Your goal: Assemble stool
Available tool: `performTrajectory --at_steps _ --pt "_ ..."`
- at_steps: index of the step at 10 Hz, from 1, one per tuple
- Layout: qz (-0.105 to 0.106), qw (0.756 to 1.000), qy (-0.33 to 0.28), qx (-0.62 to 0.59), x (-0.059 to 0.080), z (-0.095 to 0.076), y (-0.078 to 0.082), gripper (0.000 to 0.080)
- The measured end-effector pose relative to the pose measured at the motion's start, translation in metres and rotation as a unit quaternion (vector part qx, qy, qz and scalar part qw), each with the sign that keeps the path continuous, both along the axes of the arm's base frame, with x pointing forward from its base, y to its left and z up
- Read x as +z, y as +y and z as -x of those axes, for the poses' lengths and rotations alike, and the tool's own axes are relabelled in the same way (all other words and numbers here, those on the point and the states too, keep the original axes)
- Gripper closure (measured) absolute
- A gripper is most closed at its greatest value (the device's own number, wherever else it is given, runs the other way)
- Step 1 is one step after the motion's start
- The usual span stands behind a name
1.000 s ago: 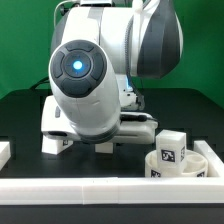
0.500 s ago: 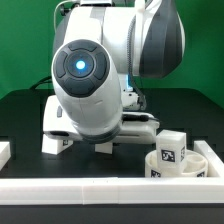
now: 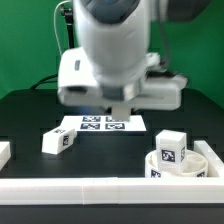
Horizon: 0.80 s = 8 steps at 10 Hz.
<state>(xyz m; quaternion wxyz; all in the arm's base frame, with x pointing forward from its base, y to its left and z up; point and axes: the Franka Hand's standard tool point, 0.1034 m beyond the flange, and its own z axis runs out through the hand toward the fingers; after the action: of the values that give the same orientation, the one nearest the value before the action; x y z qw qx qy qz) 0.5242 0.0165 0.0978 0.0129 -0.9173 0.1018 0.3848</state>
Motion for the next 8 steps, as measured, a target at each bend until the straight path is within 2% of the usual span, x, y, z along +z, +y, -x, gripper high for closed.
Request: performTrajectory --at_steps 1,4,5,6,8 --pt "0.006 1.000 -0.006 -0.004 0.005 -0.003 0.005 0.0472" --pt "0.006 1.000 -0.024 -0.002 0.000 -0.008 0.003 0.0472" --pt "0.008 0.999 -0.043 -0.002 -0.002 -0.014 0.004 0.0472" --pt "0.013 0.995 -0.098 -0.001 -0.003 -0.026 0.006 0.0472" --pt "0.027 0.986 -0.167 -0.011 0.006 -0.034 0.023 0.0472"
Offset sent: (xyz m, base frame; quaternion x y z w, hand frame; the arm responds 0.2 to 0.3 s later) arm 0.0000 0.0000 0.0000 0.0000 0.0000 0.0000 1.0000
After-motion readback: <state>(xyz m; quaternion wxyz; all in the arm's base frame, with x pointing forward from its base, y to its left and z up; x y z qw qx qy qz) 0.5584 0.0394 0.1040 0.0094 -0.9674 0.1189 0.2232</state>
